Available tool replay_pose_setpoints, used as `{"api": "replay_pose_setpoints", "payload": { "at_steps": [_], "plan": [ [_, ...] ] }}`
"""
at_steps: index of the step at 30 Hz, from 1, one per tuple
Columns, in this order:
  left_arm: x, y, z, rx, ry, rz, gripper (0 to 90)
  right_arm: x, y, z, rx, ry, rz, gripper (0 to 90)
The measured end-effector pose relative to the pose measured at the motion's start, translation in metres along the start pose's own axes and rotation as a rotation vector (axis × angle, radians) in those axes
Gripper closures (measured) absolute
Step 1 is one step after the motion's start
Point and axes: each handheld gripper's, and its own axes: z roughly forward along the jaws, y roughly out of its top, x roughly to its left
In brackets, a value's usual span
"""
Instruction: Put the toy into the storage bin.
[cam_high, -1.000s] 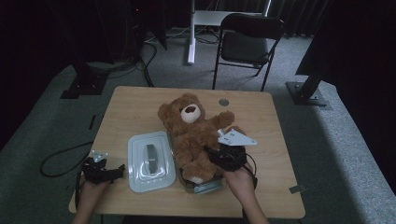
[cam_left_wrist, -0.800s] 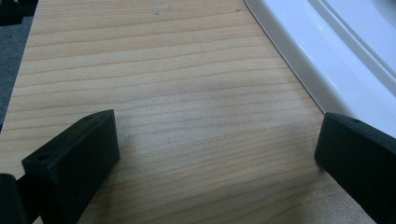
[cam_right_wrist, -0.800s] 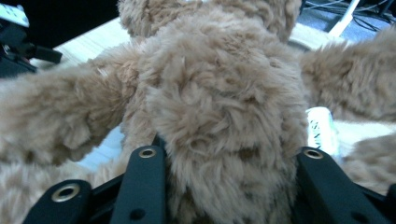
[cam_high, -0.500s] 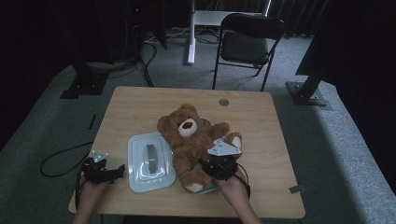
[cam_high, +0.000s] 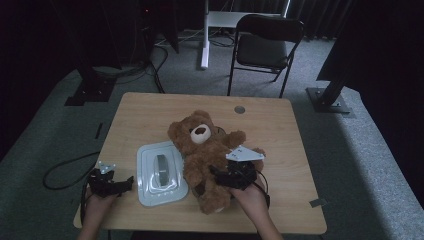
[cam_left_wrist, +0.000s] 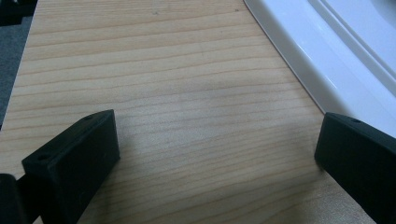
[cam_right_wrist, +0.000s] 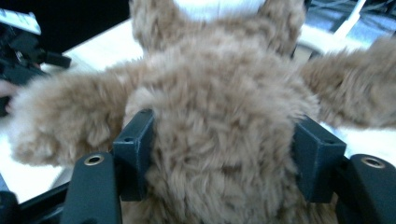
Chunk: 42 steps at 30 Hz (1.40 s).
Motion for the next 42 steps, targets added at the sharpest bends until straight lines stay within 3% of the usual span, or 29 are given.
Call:
{"api": "replay_pose_setpoints", "payload": {
  "at_steps": [6, 10, 14, 17, 18, 26, 32, 36, 42],
  "plan": [
    [0.000, 0.000, 0.000, -0.001, 0.000, 0.000, 0.5, -0.005, 0.021, -0.010, -0.075, 0.020, 0.024, 33.7],
    [0.000, 0.000, 0.000, -0.002, 0.000, -0.001, 0.5, -0.007, 0.041, -0.010, -0.075, 0.028, 0.006, 29.2],
    [0.000, 0.000, 0.000, -0.001, 0.000, 0.001, 0.5, -0.009, 0.061, -0.001, -0.069, 0.040, 0.000, 26.4],
    [0.000, 0.000, 0.000, -0.002, -0.001, 0.001, 0.5, -0.010, 0.064, 0.001, -0.070, 0.039, 0.006, 24.2],
    [0.000, 0.000, 0.000, -0.002, -0.002, 0.002, 0.5, -0.010, 0.075, 0.011, -0.069, 0.041, 0.013, 22.6],
    [0.000, 0.000, 0.000, -0.001, -0.004, 0.005, 0.5, -0.008, 0.101, 0.038, -0.055, 0.030, 0.011, 22.4],
    [0.000, 0.000, 0.000, -0.001, -0.005, 0.005, 0.5, -0.006, 0.108, 0.058, -0.021, 0.029, 0.003, 22.5],
    [0.000, 0.000, 0.000, -0.003, -0.006, 0.005, 0.5, -0.008, 0.103, 0.074, 0.035, 0.043, -0.005, 22.5],
    [0.000, 0.000, 0.000, -0.003, -0.007, 0.006, 0.5, -0.014, 0.097, 0.081, 0.083, 0.023, 0.009, 24.0]
  ]
}}
